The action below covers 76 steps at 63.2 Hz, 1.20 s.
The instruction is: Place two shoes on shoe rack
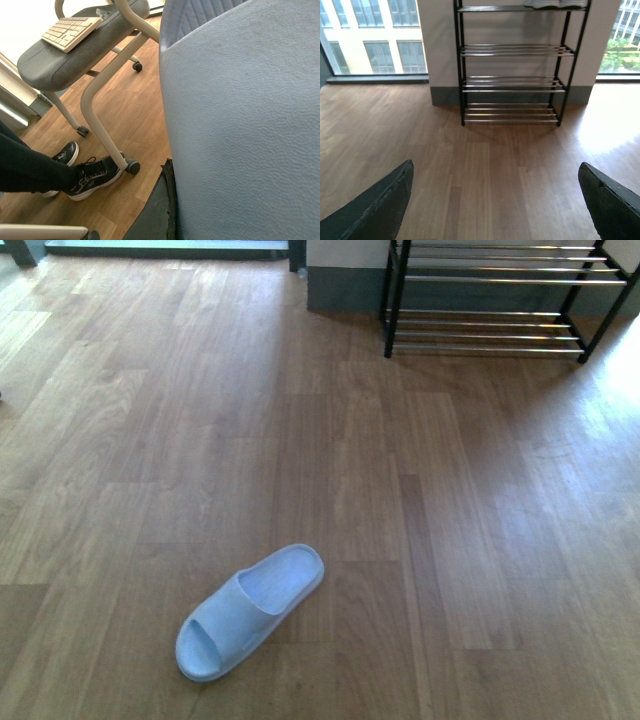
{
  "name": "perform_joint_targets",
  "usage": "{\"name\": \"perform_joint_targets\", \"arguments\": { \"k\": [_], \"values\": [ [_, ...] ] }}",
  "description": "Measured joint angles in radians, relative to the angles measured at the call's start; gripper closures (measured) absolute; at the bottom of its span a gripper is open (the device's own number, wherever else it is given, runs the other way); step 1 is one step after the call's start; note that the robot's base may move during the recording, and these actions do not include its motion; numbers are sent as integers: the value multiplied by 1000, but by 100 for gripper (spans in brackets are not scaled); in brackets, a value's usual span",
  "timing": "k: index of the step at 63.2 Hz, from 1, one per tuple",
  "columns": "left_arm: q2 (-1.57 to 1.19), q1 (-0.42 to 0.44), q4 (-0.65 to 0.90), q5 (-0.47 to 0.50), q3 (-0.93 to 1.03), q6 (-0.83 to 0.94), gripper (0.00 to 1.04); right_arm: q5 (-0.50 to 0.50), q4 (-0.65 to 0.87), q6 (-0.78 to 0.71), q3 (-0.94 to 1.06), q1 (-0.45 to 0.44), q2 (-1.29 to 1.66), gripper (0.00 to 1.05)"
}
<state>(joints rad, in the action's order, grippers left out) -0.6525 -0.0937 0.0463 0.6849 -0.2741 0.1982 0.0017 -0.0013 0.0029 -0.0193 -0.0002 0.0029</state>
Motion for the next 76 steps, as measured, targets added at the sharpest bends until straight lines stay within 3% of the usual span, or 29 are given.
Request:
{"name": "perform_joint_targets", "arguments": {
  "k": [44,47,52,60,70,76],
  "values": [
    [-2,0,0,10,0,0,103,-12,-1,-3,0,-1,2,9],
    [-2,0,0,7,0,0,103,-121,-39,-67,-2,-23,11,9],
    [-2,0,0,6,0,0,103,-217,-57,-179,-2,-6,57,9],
    [-2,0,0,5,0,0,103,-151,152,-358,-1,92,290,9],
    [-2,0,0,4,0,0,103,-107,763,-563,-30,185,986,9],
    [-2,0,0,3,0,0,103,-153,1070,-699,-96,222,1396,9]
  ]
}}
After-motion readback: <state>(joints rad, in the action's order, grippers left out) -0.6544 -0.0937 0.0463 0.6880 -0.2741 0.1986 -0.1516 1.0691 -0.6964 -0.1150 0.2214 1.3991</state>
